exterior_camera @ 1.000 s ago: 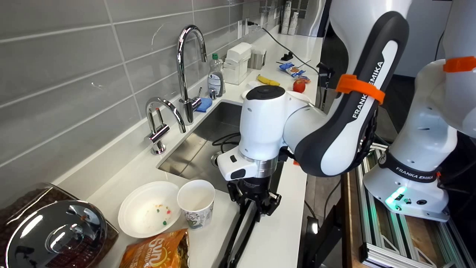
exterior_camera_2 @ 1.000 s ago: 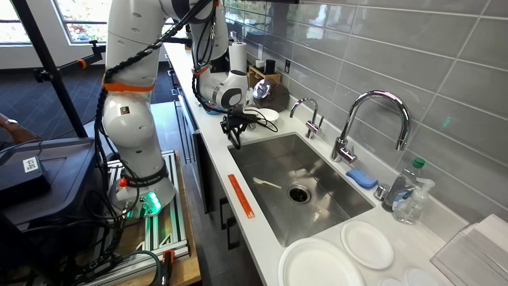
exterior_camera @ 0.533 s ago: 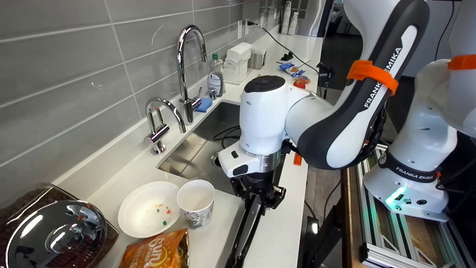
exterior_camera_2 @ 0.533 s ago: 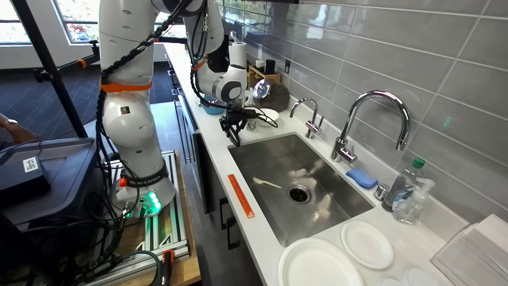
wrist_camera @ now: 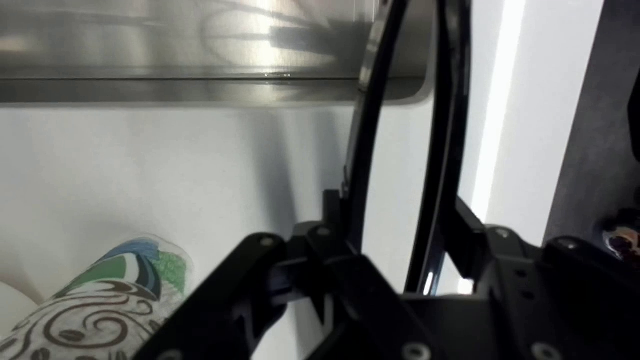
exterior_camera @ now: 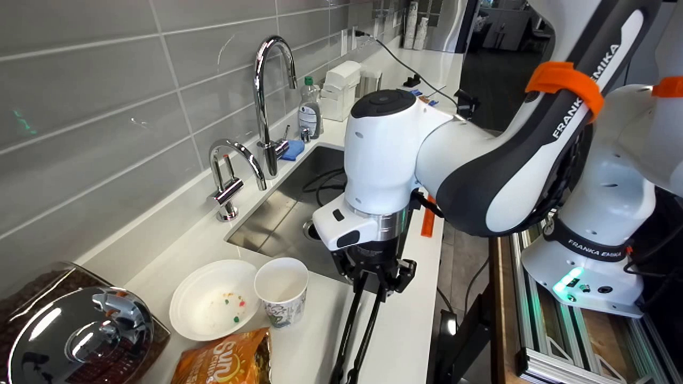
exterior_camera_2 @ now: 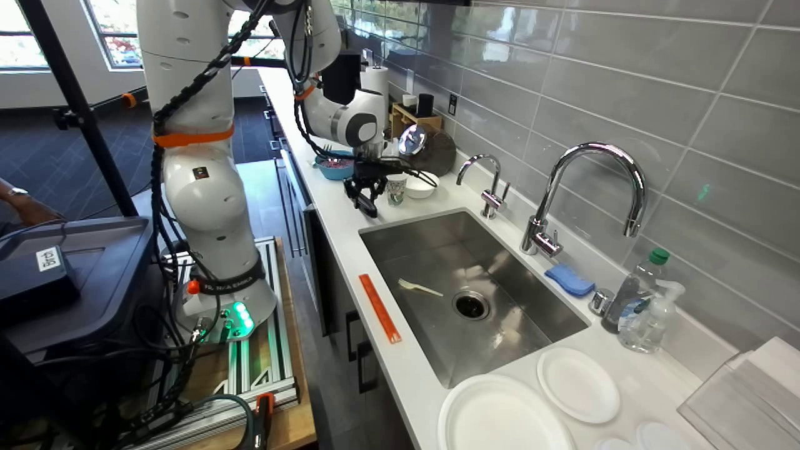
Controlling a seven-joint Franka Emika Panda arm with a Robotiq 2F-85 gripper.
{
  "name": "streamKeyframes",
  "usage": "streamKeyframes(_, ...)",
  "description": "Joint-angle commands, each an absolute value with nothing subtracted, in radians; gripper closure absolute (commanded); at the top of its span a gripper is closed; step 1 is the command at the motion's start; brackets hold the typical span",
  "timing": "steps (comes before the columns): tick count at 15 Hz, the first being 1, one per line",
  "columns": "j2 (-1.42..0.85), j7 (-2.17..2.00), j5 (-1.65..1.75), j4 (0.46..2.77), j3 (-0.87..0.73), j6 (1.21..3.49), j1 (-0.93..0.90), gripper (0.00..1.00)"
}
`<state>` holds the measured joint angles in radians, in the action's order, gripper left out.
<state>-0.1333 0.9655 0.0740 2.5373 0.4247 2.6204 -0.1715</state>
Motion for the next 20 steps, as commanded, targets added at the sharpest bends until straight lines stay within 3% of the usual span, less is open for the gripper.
streamKeyframes(1, -0.09, 0.957, 0.09, 2.532, 0.397, 2.556, -0.214, 0.58)
streamKeyframes(5, -0.062, 0.942, 0.097, 2.529, 0.385, 2.531, -0.241, 0.83)
streamKeyframes(13, 0.059, 0.793, 0.228, 2.494, 0.393, 2.392, -0.32, 0.83)
streamKeyframes(20, 0.03, 0.684, 0.309, 2.369, 0.399, 2.309, -0.367, 0.83)
